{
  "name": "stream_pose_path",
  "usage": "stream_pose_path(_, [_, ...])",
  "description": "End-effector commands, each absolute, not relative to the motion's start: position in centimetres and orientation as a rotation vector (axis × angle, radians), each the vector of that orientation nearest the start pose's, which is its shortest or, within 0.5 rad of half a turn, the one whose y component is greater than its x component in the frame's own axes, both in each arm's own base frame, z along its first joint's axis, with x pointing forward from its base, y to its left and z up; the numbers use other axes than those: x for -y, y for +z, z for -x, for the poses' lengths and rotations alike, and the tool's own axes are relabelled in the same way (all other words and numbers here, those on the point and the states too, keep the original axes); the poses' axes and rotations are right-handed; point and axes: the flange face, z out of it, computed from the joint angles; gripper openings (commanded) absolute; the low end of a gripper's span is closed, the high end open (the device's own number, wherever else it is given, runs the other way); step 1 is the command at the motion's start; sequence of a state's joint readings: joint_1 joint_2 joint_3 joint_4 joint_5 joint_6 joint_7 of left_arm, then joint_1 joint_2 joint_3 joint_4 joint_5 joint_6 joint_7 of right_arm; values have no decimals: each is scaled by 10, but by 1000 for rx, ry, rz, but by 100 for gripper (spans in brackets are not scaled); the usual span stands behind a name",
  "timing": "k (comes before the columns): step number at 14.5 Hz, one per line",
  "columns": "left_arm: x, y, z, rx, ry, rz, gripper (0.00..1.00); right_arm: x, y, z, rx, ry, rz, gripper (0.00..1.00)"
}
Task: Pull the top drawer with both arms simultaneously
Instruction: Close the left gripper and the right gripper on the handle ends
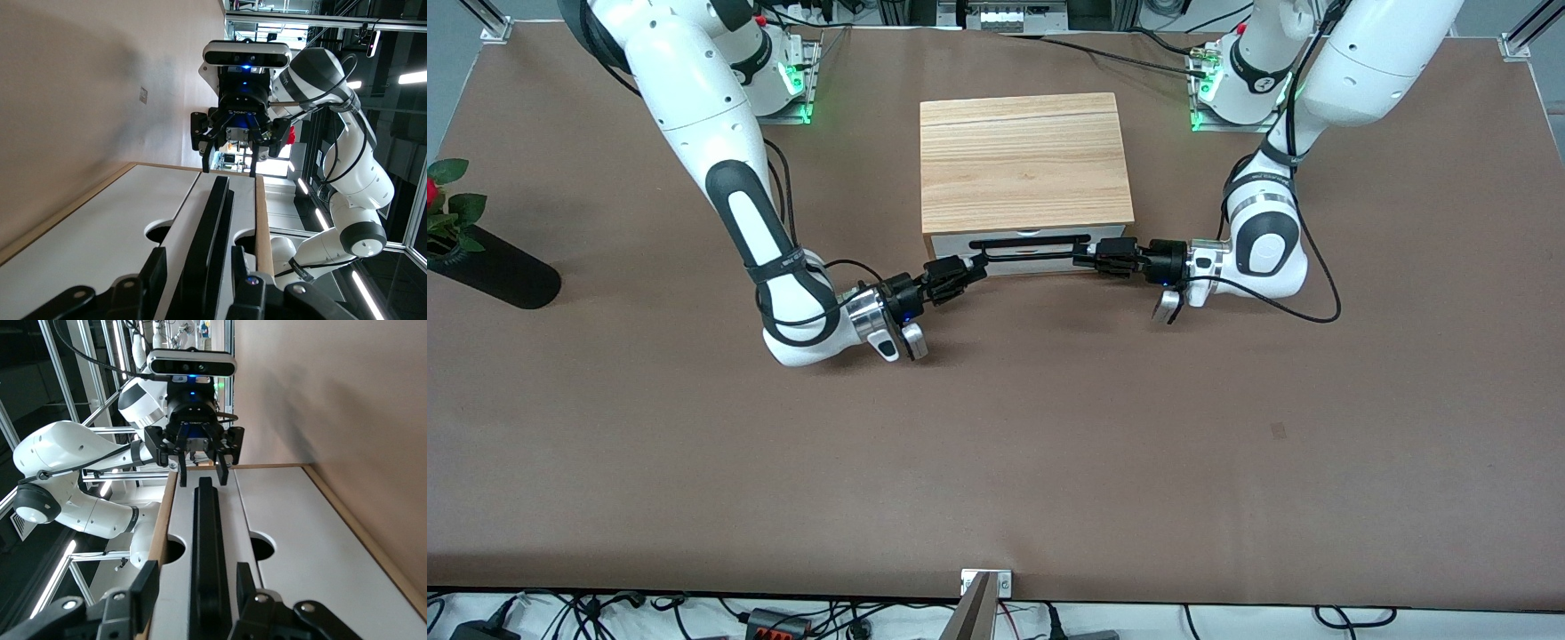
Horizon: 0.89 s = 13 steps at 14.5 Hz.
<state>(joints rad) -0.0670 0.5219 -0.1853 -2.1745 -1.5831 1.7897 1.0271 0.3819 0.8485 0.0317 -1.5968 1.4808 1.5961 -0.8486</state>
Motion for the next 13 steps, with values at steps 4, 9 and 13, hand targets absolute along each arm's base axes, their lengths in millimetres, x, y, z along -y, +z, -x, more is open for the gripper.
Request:
stream_pose_path(4, [225,168,-474,28,-154,-1648,34,-375,161,-560,378,369,1542,49])
stream_pose_path(9, [224,162,-472,14,-167,-1646,18,-374,163,-556,388,402,1515,24])
stream_pose_path(13, [225,154,-467,9,-197,-1608,8,-373,163,-555,396,418,1519,22])
